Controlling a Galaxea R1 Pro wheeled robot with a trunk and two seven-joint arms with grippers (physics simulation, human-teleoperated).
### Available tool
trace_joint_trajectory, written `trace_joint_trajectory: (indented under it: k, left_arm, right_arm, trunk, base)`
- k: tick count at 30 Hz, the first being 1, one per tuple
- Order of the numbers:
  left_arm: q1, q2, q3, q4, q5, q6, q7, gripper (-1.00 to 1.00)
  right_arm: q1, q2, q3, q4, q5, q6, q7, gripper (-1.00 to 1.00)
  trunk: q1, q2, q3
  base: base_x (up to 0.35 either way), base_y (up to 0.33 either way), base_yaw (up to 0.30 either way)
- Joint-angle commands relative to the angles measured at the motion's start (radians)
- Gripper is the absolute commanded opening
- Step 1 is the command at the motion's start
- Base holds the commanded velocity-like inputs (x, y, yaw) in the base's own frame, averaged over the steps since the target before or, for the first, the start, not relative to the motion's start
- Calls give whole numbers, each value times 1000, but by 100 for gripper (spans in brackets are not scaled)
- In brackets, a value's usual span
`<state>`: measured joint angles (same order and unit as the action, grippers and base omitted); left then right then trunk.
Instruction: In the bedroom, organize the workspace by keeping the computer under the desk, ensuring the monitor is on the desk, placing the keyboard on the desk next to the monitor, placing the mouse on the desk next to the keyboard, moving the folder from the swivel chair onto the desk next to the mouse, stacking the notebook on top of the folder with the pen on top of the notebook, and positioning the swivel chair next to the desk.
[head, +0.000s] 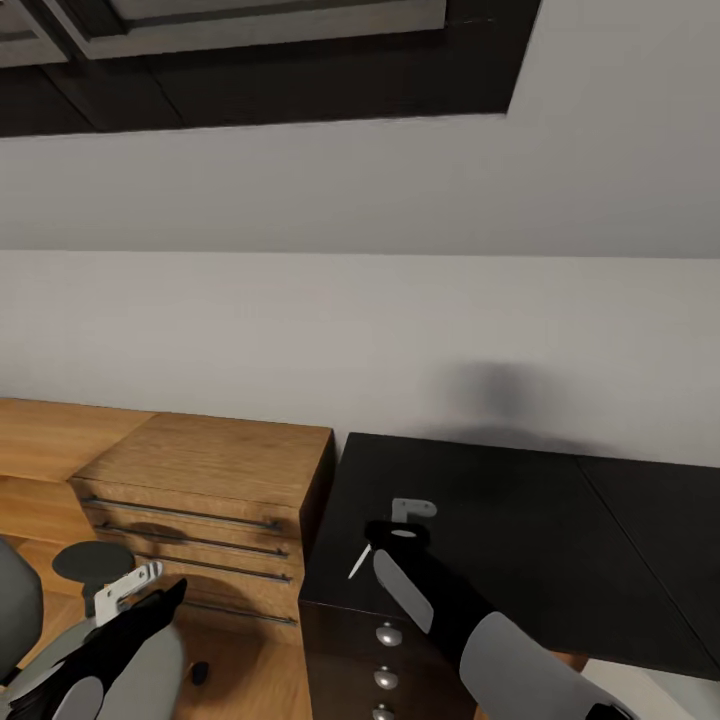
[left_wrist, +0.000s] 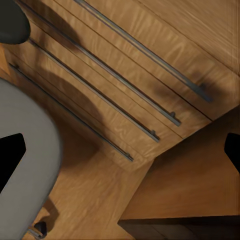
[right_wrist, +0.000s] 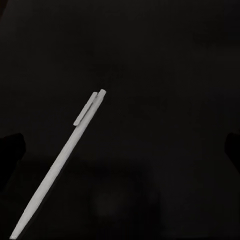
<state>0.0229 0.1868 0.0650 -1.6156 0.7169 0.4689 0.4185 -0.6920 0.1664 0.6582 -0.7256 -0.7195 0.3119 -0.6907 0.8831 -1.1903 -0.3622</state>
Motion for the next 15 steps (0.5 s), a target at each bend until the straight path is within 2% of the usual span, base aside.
trace_joint_trajectory:
  k: [1,7,15]
  left_arm:
    - [0,0,-6,-2,10,2,7,100]
    - [0,-1,-44,-3,10,2,8,100]
    - [0,1,-52,-3,10,2,9,100]
  right_arm:
    - [-1,0,6,17,-4,4,-6,100]
    - [-3,2,7,88,-2,4,61,100]
    - [-3,4,7,99,-1,4,84,100]
  trunk:
    - [0,-1,-1]
    - [0,-1,-1]
    - [0,-1,-1]
  base:
    - [2,1,1]
    - [156,80,0]
    - [127,94,0]
